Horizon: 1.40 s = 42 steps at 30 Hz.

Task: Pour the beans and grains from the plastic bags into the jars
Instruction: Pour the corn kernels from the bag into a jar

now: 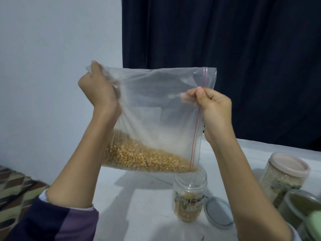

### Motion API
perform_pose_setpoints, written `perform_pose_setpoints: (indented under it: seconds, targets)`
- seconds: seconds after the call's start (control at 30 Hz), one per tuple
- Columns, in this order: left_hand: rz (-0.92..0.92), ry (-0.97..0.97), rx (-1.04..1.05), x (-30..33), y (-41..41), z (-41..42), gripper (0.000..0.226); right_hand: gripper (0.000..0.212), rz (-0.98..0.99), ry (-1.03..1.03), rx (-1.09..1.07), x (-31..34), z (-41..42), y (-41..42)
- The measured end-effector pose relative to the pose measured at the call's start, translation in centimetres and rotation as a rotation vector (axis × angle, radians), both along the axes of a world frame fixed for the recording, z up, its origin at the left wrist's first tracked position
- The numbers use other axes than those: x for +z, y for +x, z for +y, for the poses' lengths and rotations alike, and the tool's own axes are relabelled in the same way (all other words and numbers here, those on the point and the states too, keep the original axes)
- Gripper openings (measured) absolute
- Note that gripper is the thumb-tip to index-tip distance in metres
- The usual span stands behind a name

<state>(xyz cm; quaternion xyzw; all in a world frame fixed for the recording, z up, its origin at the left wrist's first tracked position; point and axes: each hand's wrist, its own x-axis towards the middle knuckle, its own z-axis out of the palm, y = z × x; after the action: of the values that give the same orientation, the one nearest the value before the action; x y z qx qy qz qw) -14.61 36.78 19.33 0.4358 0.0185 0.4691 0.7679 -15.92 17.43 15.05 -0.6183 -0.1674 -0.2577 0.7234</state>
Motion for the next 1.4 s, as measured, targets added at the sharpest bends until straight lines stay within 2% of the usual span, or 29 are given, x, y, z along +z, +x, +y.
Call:
perform_pose_setpoints:
  seconds: [0.17, 0.53, 0.77, 1.4]
  targets:
    - [0.015, -0.015, -0.013, -0.1, -0.3, -0.5, 0.056, 0.026, 0.026, 0.012, -0.006, -0.6, -0.1, -0.3]
    - [0.005, -0.001, 0.018, -0.3, -0.8, -0.6, 0.048, 0.025, 0.092, -0.019, 0.074, -0.1, -0.7, -0.7]
    - [-0.012, 0.022, 0.022, -0.3, -0.7, -0.7, 0.048, 0.027, 0.064, 0.009, 0.005, -0.2, -0.2, -0.6]
    - [0.0, 0.034, 0.048, -0.5, -0.3, -0.2, 0.049, 0.027, 0.039, -0.062, 0.046, -0.7, 0.1, 0.4]
